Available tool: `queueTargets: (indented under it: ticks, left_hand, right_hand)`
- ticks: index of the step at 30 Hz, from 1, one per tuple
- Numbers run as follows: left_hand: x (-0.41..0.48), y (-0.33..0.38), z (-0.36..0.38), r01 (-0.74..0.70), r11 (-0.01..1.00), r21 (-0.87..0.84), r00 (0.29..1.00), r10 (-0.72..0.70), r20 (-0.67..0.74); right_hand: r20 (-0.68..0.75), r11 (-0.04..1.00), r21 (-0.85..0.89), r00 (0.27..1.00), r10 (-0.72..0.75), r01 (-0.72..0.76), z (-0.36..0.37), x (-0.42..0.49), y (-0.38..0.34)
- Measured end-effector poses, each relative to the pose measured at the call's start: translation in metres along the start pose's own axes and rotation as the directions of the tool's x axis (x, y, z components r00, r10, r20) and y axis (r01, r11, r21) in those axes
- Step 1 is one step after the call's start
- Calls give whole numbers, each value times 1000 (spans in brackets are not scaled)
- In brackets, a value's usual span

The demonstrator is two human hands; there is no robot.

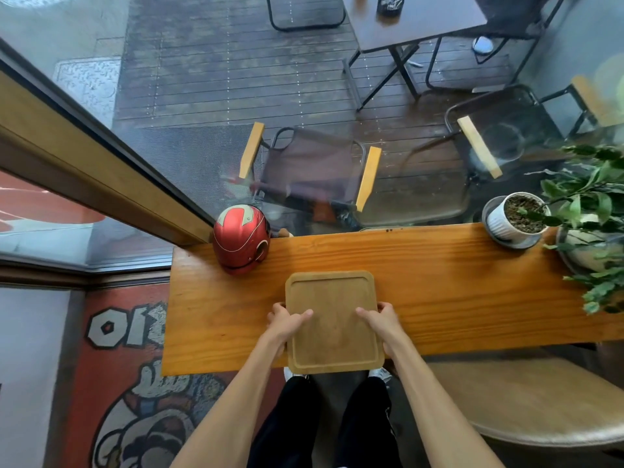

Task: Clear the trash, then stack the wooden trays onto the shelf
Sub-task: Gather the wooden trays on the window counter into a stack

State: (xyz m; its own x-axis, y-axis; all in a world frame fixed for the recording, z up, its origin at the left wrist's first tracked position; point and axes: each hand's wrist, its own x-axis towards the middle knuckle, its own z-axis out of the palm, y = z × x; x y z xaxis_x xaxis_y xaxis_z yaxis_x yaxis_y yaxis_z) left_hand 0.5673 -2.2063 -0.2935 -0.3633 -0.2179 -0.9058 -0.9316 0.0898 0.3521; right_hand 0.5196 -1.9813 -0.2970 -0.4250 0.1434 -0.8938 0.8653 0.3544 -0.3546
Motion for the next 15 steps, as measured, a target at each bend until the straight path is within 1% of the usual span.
queueTargets:
  ticks: [3, 7, 9, 12, 15]
  left_hand:
    - [0, -3, -8, 90, 995, -51, 992, -85, 94]
    - [-11, -6, -14, 137, 976, -166, 975, -104, 196]
    - [-18, -3, -16, 109, 977, -181, 975, -70, 212]
    - [-28, 0, -17, 36, 991, -133, 977, -7, 212]
    - [-42, 14, -23, -71, 994, -83, 972, 87, 219]
  right_hand:
    - [69, 1000, -5, 997, 22, -22, -11, 4, -1]
    - [169, 997, 32, 984, 59, -65, -22, 0, -1]
    - [209, 993, 82, 975, 71, -90, -26, -5, 3]
    - [268, 987, 106, 959, 90, -123, -33, -15, 4]
    - [325, 994, 85, 945, 43, -74, -43, -25, -11]
